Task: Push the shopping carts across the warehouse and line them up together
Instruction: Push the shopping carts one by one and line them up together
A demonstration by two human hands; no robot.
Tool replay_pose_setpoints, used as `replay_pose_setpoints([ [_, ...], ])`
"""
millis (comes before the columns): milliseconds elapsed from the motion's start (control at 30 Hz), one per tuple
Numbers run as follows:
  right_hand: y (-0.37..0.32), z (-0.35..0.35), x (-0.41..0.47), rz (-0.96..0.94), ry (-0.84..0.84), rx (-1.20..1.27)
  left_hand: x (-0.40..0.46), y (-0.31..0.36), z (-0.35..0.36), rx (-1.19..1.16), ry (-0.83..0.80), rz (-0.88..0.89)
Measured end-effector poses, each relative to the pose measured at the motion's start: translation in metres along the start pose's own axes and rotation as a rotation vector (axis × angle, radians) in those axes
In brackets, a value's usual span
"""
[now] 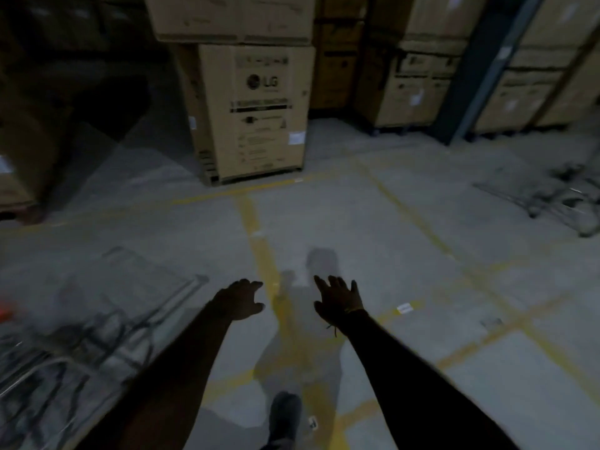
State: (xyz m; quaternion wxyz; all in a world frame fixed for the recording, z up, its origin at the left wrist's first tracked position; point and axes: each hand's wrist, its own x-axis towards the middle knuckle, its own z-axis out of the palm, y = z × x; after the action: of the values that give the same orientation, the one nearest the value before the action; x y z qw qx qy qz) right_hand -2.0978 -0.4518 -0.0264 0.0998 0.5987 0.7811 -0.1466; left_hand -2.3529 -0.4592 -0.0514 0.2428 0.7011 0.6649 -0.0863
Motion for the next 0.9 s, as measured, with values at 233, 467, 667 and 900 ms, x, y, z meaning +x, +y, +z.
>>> replay_pose_setpoints([
  [233, 0.135, -0.02, 0.017, 0.258, 0.005, 0.088, 0.122, 0.133, -0.026, 0.078, -0.079, 0.242],
  [467, 0.254, -0.042, 0.038, 0.49, 0.019, 0.179, 0.233, 0.263, -0.047, 0.199, -0.099, 0.451],
  [667, 0.357, -0.044, 0.02, 0.69, 0.038, 0.246, 0.281, 0.397, -0.042, 0.253, -0.092, 0.632],
  [900, 0.489, -0.04, -0.004, 0.814, 0.047, 0.294, 0.331, 0.552, -0.012, 0.324, -0.154, 0.755],
])
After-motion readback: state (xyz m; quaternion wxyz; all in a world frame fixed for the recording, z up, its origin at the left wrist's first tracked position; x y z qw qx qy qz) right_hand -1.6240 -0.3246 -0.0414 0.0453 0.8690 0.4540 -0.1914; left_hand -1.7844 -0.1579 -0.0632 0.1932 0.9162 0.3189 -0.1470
